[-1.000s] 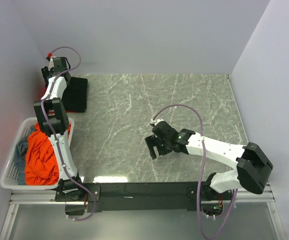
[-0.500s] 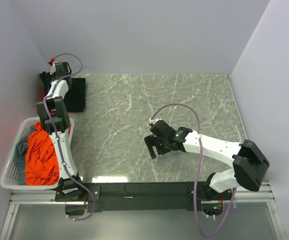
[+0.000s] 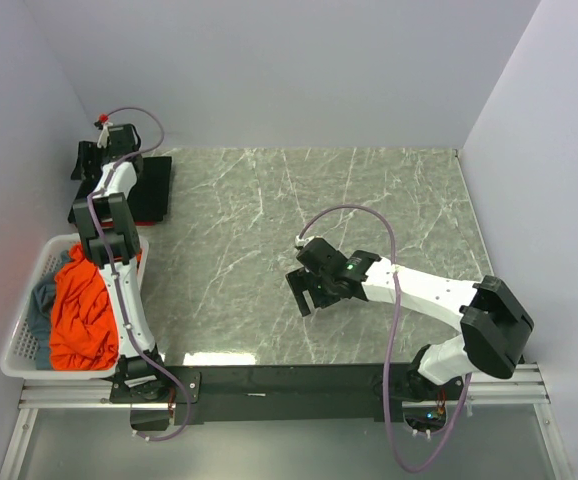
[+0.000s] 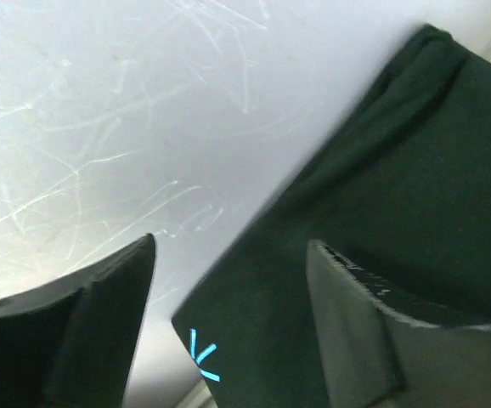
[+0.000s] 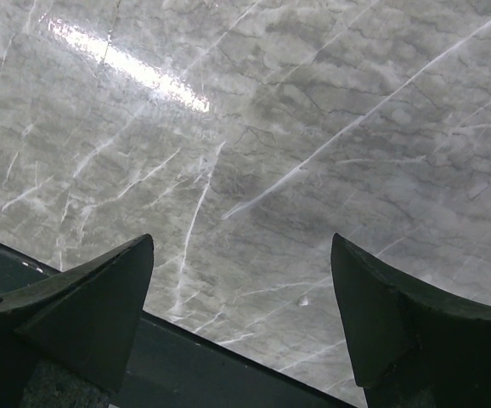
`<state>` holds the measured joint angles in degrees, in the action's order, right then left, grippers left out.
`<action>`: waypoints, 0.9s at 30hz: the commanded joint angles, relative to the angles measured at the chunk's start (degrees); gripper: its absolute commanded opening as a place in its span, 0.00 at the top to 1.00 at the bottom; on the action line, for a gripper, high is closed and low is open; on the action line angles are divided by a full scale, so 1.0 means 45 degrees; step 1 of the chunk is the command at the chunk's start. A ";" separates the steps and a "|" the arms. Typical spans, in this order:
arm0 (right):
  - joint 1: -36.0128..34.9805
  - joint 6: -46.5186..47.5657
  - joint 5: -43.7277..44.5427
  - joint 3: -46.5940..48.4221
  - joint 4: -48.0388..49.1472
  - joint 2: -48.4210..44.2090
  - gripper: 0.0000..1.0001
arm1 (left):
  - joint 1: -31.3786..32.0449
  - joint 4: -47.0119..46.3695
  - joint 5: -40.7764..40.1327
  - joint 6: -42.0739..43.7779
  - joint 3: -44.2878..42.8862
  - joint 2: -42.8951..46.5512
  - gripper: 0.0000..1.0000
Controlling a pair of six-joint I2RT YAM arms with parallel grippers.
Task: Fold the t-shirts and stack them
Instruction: Neatly place the folded tshirt to the corner, then reset both grippers
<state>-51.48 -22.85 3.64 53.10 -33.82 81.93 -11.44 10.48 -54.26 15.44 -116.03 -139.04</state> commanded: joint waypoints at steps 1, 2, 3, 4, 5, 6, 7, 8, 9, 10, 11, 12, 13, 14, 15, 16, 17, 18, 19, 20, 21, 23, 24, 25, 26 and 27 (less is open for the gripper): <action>0.0054 0.0117 0.0168 0.0505 -0.0101 -0.0101 0.09 | 0.0140 0.0264 0.0259 -0.0636 -0.0368 0.0720 0.21; 0.0054 0.0098 0.0207 0.0485 -0.0101 -0.0159 0.09 | 0.0218 0.0481 0.0880 -0.1199 -0.0484 0.0839 0.20; 0.0074 0.0059 0.0207 0.0446 -0.0081 -0.0237 0.09 | 0.0257 0.0754 0.1215 -0.1514 -0.0524 0.0956 0.19; 0.0035 0.0059 0.0265 0.0388 -0.0081 -0.0373 0.09 | 0.0393 0.1066 0.1547 -0.1865 -0.0602 0.1189 0.19; 0.0054 0.0039 0.0304 0.0368 -0.0081 -0.0433 0.10 | 0.0472 0.1572 0.2304 -0.2584 -0.0757 0.1327 0.18; 0.0074 0.0039 0.0324 0.0348 -0.0120 -0.0511 0.10 | 0.0530 0.1867 0.2679 -0.2940 -0.0817 0.1483 0.17; 0.0054 0.0020 0.0382 0.0348 -0.0120 -0.0705 0.10 | 0.0686 0.2064 0.3185 -0.3311 -0.0837 0.1871 0.17; 0.0054 0.0000 0.0518 0.0329 -0.0140 -0.0823 0.10 | 0.0726 0.2182 0.3674 -0.4165 -0.0624 0.2126 0.17; 0.0054 -0.0039 0.0616 0.0309 -0.0179 -0.0979 0.10 | 0.0746 0.2260 0.4607 -0.4522 -0.0448 0.2380 0.16; 0.0054 -0.0155 0.0714 0.0270 -0.0198 -0.1328 0.10 | 0.0784 0.2358 0.5119 -0.5202 -0.0195 0.2886 0.16; 0.0054 -0.0214 0.0966 0.0212 -0.0179 -0.1544 0.10 | 0.0785 0.2533 0.5588 -0.5557 -0.0154 0.3123 0.15; 0.0074 -0.0273 0.1143 0.0115 -0.0237 -0.1779 0.10 | 0.0843 0.2902 0.6521 -0.5889 -0.0115 0.3338 0.15; 0.0112 -0.0428 0.1376 0.0114 -0.0276 -0.2245 0.10 | 0.1037 0.3118 0.6898 -0.6434 -0.0057 0.3823 0.14; 0.0171 -0.0526 0.1920 0.0114 -0.0354 -0.2482 0.10 | 0.1135 0.3275 0.7327 -0.6671 0.0021 0.4079 0.13; 0.0268 -0.0605 0.2158 0.0133 -0.0529 -0.2658 0.09 | 0.1272 0.3412 0.7660 -0.6906 0.0119 0.4391 0.13; 0.0404 -0.0838 0.2411 0.0211 -0.0627 -0.3027 0.09 | 0.1544 0.3684 0.8437 -0.7159 0.0275 0.5071 0.12; 0.0560 -0.0956 0.2665 0.0289 -0.0764 -0.3205 0.09 | 0.1701 0.3803 0.8850 -0.7587 0.0624 0.5445 0.12; 0.0852 -0.1054 0.3151 0.0367 -0.1094 -0.3381 0.09 | 0.1819 0.3939 0.9203 -0.7824 0.0821 0.5836 0.09; 0.0990 -0.1267 0.3427 0.0561 -0.1271 -0.3769 0.09 | 0.2110 0.4211 0.9922 -0.8251 0.1306 0.6691 0.09; 0.1127 -0.1405 0.3739 0.0679 -0.1485 -0.4005 0.09 | 0.2287 0.4369 1.0141 -0.8449 0.1582 0.7144 0.08; 0.1476 -0.1580 0.4477 0.0951 -0.2010 -0.4220 0.09 | 0.2424 0.4506 1.0318 -0.8625 0.1875 0.7632 0.07; 0.1907 -0.1933 0.5087 0.1206 -0.2481 -0.4981 0.09 | 0.3010 0.5033 1.0630 -0.8958 0.2773 0.9174 0.05; 0.2142 -0.2050 0.5380 0.1343 -0.2948 -0.5236 0.09 | 0.3185 0.5228 1.0555 -0.9056 0.3085 0.9721 0.04; 0.2550 -0.2225 0.5924 0.1596 -0.3184 -0.5818 0.09 | 0.3477 0.5500 1.0496 -0.9289 0.3688 1.0867 0.04; 0.2728 -0.2285 0.6142 0.1714 -0.3361 -0.6133 0.08 | 0.3596 0.5851 1.0437 -0.9388 0.4042 1.1498 0.03; 0.2904 -0.2363 0.6357 0.1947 -0.3711 -0.6813 0.08 | 0.3675 0.6087 1.0398 -0.9543 0.4374 1.2722 0.03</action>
<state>-40.66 -30.41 23.83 57.34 -45.12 57.78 4.47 32.47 -9.76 -23.20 -99.46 -92.23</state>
